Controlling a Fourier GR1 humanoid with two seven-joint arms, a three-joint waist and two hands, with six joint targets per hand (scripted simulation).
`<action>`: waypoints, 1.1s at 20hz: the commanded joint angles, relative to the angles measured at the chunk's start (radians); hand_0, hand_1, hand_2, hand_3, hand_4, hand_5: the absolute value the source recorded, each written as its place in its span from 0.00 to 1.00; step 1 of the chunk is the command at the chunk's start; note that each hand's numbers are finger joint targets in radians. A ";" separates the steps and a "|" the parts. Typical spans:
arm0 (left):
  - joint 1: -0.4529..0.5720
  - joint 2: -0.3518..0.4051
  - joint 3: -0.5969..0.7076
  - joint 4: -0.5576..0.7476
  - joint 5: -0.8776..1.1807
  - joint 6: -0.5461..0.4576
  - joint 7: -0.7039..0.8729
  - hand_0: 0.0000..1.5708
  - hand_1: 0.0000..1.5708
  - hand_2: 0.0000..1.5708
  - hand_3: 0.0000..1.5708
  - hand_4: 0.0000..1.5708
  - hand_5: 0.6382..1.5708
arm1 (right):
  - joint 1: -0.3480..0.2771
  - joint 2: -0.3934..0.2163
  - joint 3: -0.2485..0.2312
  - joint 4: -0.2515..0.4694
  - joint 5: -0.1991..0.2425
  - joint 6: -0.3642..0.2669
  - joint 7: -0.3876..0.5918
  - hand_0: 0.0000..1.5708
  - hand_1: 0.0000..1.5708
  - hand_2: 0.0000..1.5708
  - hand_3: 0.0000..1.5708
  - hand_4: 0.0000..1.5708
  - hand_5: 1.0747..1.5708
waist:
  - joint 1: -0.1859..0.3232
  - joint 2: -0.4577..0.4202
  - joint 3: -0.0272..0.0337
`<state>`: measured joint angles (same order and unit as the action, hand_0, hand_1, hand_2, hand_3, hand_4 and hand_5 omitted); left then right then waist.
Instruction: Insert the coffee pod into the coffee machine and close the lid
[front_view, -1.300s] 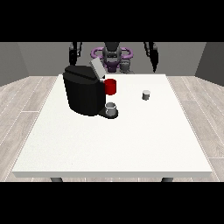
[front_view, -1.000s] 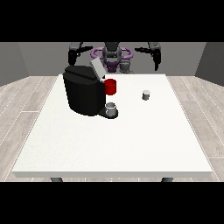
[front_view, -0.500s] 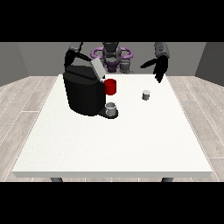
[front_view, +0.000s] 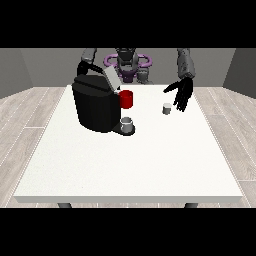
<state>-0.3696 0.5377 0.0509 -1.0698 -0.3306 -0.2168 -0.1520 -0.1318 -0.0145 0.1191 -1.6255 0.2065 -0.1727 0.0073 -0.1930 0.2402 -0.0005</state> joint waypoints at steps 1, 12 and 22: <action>-0.054 0.008 -0.014 0.102 -0.093 0.074 -0.072 0.00 0.00 0.00 0.00 0.00 1.00 | -0.051 -0.008 -0.015 0.011 0.019 -0.010 0.008 0.00 0.00 0.00 0.00 0.00 1.00 | -0.004 0.076 -0.0002; -0.143 -0.093 -0.110 0.178 -0.293 0.246 -0.090 0.68 0.68 0.70 0.58 0.29 1.00 | -0.089 0.009 -0.050 0.147 -0.025 -0.009 0.030 0.00 0.00 0.00 0.00 0.00 1.00 | 0.036 0.013 0.0003; -0.216 -0.073 -0.212 0.263 -0.466 0.166 -0.020 0.56 0.56 0.64 0.52 0.18 1.00 | -0.124 0.014 -0.041 0.293 -0.045 -0.039 -0.049 0.00 0.00 0.00 0.00 0.00 1.00 | 0.064 0.013 0.0011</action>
<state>-0.5626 0.4775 -0.1138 -0.8154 -0.7334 -0.0177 -0.2127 -0.2566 -0.0165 0.0701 -1.4118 0.1732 -0.1762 0.0143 -0.1550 0.2664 0.0001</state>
